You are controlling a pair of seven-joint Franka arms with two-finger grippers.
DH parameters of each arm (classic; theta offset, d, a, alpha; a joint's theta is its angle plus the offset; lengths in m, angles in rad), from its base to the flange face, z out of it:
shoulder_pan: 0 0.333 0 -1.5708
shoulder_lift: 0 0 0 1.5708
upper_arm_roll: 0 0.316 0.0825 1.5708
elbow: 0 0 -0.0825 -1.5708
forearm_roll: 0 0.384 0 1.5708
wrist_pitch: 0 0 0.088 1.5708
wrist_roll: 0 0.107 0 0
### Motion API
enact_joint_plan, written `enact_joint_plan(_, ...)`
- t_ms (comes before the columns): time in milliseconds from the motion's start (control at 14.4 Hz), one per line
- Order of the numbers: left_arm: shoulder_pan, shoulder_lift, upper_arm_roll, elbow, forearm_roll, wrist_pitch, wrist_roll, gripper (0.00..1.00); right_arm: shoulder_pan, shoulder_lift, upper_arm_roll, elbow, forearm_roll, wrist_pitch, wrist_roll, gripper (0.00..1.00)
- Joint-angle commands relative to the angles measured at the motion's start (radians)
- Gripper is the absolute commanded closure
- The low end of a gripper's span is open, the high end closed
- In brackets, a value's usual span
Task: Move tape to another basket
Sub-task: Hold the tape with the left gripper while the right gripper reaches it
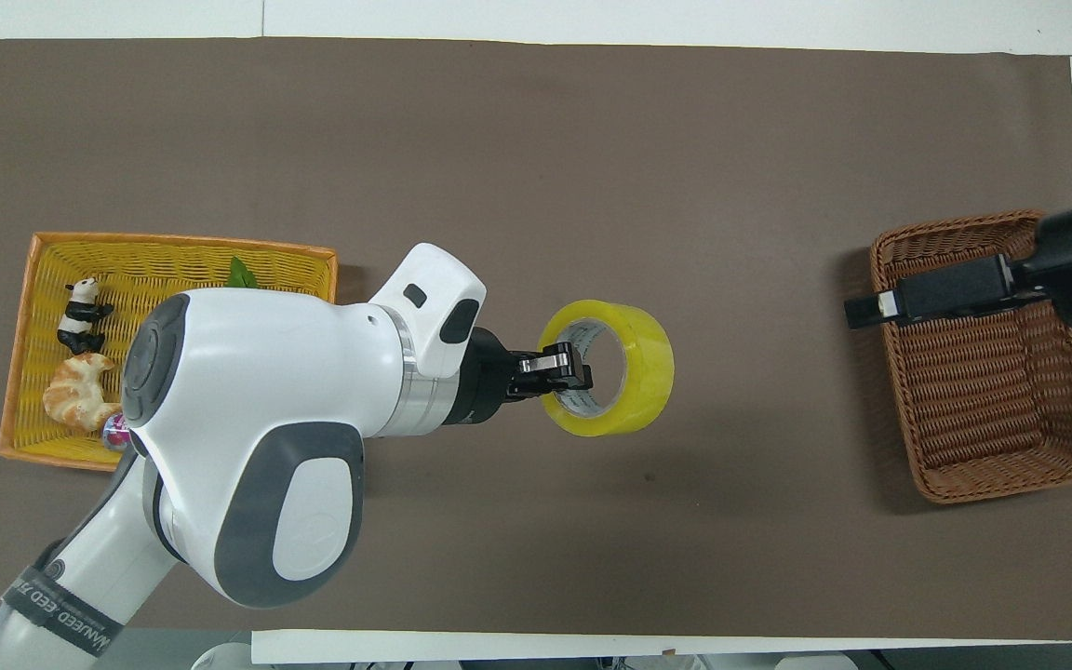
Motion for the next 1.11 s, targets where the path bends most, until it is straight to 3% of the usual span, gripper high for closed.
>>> enact_joint_plan(0, -0.039, 0.014, 0.005, 0.015, 0.039, 0.050, -0.059, 1.00, 0.045, -0.082, 0.000, -0.153, 0.101, 0.121, 0.034, 0.00)
enact_joint_plan(279, -0.055, 0.014, 0.001, 0.002, 0.040, 0.068, -0.062, 1.00, 0.159, -0.082, 0.000, -0.187, 0.129, 0.230, 0.108, 0.00)
enact_joint_plan(627, -0.056, 0.014, 0.002, 0.004, 0.042, 0.068, -0.093, 1.00, 0.188, -0.104, 0.000, -0.270, 0.193, 0.284, 0.178, 0.00)
enact_joint_plan(1045, -0.056, 0.014, 0.002, 0.004, 0.043, 0.068, -0.098, 1.00, 0.228, -0.107, 0.005, -0.271, 0.193, 0.293, 0.235, 0.00)
